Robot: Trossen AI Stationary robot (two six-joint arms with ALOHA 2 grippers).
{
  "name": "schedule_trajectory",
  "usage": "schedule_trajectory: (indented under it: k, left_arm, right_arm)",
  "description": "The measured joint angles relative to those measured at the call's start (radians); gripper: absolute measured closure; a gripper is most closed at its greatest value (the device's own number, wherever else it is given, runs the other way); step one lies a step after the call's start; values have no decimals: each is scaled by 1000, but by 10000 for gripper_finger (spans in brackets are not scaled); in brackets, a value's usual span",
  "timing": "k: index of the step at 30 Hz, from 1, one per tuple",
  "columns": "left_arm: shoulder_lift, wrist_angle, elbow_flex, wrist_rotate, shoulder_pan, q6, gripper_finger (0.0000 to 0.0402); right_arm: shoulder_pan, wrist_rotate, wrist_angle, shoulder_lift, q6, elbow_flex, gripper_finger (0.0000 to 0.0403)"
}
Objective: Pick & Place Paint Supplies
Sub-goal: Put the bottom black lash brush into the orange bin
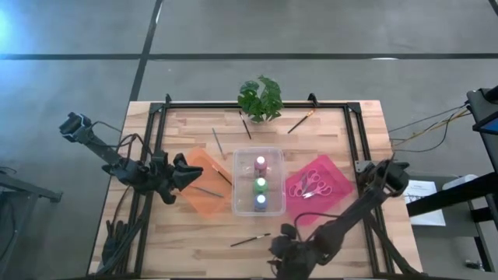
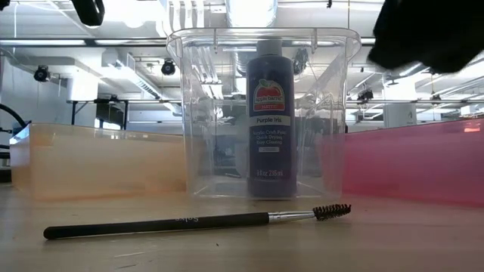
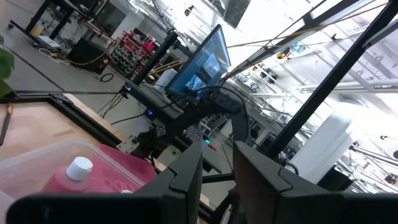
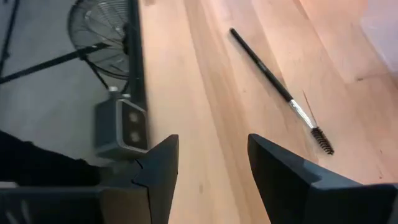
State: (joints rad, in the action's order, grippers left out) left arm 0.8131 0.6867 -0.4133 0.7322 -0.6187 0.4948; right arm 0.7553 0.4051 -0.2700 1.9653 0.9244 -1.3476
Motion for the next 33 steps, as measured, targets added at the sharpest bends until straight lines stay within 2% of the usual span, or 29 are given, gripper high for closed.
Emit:
schedule_trajectory:
  k: [7, 14, 24, 33]
  left_arm:
    - [0, -3, 0, 0, 0, 9, 303]
    - [0, -4, 0, 0, 0, 40, 303]
    - [0, -3, 0, 0, 0, 63, 303]
    - [0, -4, 0, 0, 0, 90, 303]
  right_arm:
    - [-8, 83, 68, 81, 32, 20, 216]
    - [-8, 281, 71, 111, 198, 74, 216]
    - [-8, 299, 124, 127, 206, 147, 216]
    - [-22, 347, 265, 125, 149, 215, 216]
